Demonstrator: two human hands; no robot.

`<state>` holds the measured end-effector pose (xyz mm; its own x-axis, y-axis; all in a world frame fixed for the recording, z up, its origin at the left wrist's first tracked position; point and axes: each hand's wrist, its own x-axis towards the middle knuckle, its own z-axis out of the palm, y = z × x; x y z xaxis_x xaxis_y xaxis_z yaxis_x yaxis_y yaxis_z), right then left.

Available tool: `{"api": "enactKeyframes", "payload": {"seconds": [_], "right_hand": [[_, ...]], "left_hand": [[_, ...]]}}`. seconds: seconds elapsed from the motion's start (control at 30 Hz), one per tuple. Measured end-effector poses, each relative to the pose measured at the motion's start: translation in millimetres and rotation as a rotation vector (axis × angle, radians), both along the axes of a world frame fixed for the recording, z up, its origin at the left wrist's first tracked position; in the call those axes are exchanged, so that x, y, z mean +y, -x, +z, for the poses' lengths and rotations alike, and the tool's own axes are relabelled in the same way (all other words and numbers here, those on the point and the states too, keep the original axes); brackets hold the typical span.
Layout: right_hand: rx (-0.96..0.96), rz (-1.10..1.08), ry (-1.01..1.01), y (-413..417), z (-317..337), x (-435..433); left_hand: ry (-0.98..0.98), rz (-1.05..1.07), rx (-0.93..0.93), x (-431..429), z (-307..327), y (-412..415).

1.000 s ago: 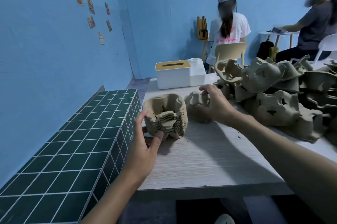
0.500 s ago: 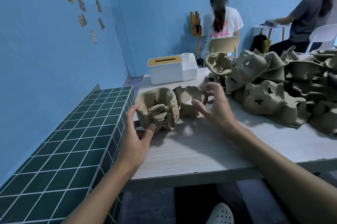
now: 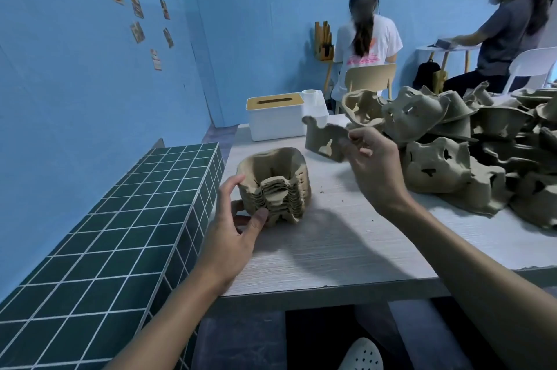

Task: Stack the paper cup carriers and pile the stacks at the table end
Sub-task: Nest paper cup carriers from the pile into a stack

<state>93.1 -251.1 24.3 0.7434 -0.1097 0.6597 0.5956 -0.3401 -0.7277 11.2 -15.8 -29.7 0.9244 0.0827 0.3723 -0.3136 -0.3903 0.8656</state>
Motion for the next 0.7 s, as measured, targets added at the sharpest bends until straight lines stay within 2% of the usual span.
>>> {"api": "enactKeyframes", "payload": {"seconds": [0.1, 0.23, 0.37, 0.43, 0.57, 0.7], "right_hand": [[-0.140, 0.016, 0.031, 11, 22, 9], [-0.229, 0.117, 0.116, 20, 30, 23], [-0.299, 0.163, 0.279, 27, 24, 37], [-0.262, 0.207, 0.356, 27, 15, 41], [-0.062, 0.267, 0.443, 34, 4, 36], [0.006, 0.289, 0.466, 40, 1, 29]], "left_hand": [[-0.017, -0.040, 0.004, 0, -2, -1], [-0.046, -0.064, -0.009, 1, -3, -4], [-0.038, -0.063, 0.011, 1, -2, -5], [0.002, -0.078, -0.013, 1, -1, -2], [0.025, -0.102, -0.015, 1, 2, 3], [0.003, -0.099, -0.035, 0, 2, 3]]}}
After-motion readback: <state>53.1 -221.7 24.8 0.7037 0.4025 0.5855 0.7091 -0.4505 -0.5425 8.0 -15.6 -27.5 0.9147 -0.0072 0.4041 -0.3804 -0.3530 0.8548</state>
